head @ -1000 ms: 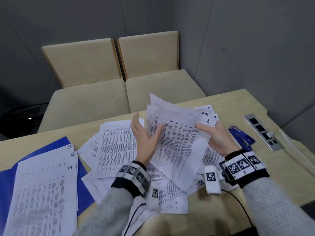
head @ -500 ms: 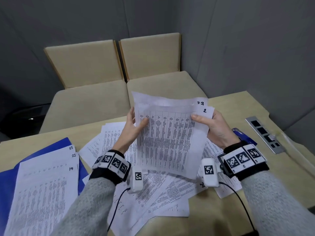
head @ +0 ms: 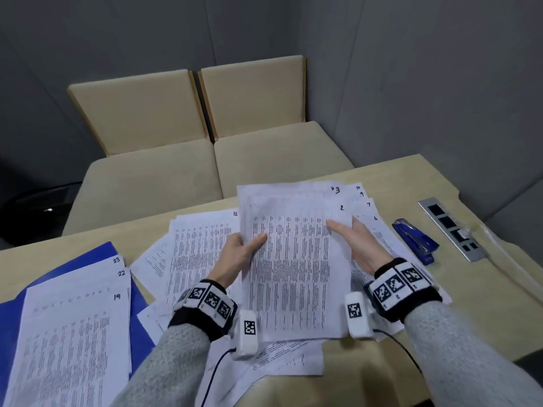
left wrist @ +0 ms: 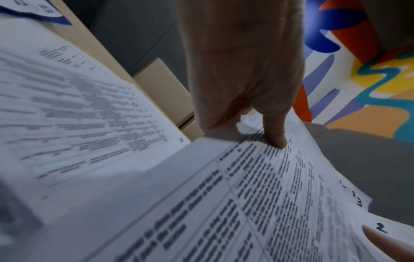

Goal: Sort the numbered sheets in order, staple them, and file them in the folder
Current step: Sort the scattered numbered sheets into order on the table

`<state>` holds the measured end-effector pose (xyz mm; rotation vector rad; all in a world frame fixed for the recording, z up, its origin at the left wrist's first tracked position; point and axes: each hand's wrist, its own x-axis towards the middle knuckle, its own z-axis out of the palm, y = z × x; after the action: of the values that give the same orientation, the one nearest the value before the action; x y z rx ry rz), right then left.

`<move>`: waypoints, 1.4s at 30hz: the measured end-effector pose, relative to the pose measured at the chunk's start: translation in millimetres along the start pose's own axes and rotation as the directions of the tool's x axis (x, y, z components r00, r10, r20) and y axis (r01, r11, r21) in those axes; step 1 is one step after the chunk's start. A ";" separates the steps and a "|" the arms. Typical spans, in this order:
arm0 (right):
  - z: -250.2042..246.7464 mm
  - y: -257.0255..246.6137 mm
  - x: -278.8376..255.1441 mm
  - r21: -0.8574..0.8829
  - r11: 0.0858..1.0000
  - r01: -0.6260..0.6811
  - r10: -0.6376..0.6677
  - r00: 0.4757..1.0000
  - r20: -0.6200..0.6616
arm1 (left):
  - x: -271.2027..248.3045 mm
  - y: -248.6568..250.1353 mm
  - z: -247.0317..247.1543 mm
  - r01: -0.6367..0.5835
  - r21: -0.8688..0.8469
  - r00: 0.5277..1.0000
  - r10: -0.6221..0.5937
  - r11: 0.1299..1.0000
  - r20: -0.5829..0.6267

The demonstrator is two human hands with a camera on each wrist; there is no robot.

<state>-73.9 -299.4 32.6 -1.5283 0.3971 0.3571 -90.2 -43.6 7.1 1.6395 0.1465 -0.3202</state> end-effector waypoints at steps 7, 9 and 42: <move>-24.4 29.7 -2.1 -0.003 0.994 -0.114 0.112 0.983 -0.148 | 5.3 -33.2 37.9 0.093 0.132 0.995 -0.098 0.987 0.035; -43.0 38.9 7.5 0.019 0.979 -0.202 0.202 0.971 -0.127 | 8.4 -38.7 56.6 0.131 0.128 0.991 -0.135 0.983 0.021; -5.2 93.1 22.4 -0.790 0.609 0.065 -0.076 0.997 0.023 | -20.1 -102.7 71.0 -0.061 0.988 0.998 -0.024 0.143 0.065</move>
<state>-97.3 -303.7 -60.4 -2.4267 0.1745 0.4987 -147.0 -102.0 -89.7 3.0244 -0.2287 -0.5090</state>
